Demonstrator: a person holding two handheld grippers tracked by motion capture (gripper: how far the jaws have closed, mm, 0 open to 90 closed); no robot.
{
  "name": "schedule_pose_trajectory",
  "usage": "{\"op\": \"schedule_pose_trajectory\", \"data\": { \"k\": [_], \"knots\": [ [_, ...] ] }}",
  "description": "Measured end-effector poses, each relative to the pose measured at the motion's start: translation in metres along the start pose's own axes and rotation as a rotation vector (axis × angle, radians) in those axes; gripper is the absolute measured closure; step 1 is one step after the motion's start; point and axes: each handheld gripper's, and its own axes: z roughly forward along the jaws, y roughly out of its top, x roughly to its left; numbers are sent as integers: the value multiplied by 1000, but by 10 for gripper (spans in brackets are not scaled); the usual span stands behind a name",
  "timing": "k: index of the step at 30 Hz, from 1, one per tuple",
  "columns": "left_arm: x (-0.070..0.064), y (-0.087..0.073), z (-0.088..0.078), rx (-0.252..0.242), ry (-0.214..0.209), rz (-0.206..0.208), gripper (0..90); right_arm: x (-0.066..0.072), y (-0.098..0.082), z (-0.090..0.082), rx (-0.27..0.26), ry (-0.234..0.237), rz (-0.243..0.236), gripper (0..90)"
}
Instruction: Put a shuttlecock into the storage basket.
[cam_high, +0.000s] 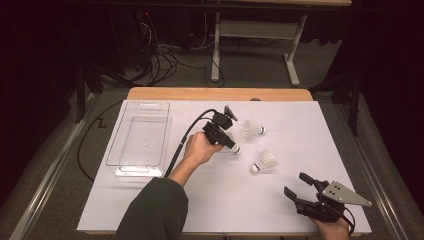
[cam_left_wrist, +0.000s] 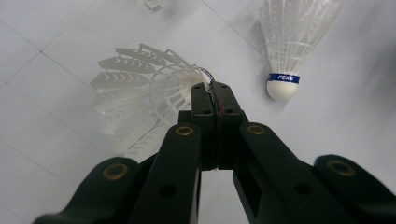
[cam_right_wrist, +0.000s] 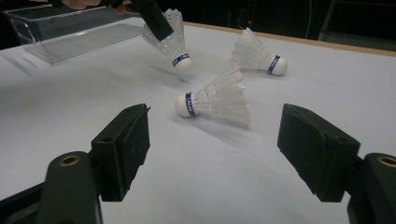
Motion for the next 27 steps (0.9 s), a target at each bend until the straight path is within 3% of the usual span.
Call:
{"op": "schedule_pose_trajectory", "data": {
  "k": [27],
  "knots": [
    [6,-28,-39,-68,58,-36,899,1,0,3,9,-3,-12,256]
  ]
}}
